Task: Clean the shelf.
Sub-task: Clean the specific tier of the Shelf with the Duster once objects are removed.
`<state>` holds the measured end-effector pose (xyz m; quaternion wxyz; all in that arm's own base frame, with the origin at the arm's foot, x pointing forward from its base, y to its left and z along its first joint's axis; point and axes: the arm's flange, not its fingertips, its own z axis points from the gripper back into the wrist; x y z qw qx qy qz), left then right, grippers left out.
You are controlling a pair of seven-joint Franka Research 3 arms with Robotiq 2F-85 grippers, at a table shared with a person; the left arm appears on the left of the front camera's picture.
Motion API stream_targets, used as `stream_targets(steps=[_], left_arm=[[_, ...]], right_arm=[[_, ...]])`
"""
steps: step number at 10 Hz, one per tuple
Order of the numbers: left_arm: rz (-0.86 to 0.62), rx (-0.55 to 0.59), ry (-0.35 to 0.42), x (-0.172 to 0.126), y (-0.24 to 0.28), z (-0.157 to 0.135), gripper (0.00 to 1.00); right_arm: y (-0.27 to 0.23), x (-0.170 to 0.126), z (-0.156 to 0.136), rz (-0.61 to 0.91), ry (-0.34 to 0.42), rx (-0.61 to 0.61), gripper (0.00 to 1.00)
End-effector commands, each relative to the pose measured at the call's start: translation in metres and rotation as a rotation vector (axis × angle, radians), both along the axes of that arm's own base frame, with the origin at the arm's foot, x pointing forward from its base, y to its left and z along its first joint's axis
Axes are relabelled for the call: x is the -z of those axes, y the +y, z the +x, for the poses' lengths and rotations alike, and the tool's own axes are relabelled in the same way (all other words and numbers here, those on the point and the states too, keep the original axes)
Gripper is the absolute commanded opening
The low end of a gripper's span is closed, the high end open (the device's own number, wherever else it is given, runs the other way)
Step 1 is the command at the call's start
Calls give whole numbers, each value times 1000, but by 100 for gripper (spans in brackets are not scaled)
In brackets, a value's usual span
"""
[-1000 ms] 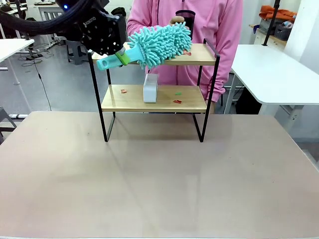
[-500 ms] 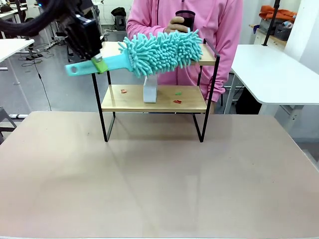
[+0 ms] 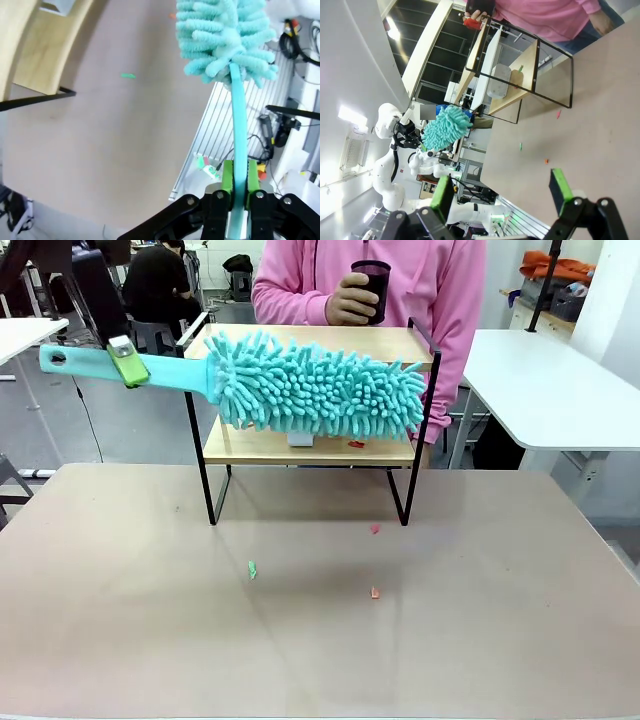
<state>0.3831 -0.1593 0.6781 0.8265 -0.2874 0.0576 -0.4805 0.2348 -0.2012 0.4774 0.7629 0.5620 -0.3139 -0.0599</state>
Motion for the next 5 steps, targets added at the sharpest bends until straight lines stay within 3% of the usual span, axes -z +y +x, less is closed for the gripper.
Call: stream_targets(steps=[1, 4, 5], left_arm=[[-40, -11, 5, -5, 6, 6, 13], [-180, -97, 35, -21, 56, -1, 13], [-267, -188, 46, -34, 91, -13, 13]], right_arm=[[0, -1, 2, 1, -34, 1, 100], [0, -1, 2, 1, -34, 1, 100], [0, -1, 2, 1, -34, 1, 100]])
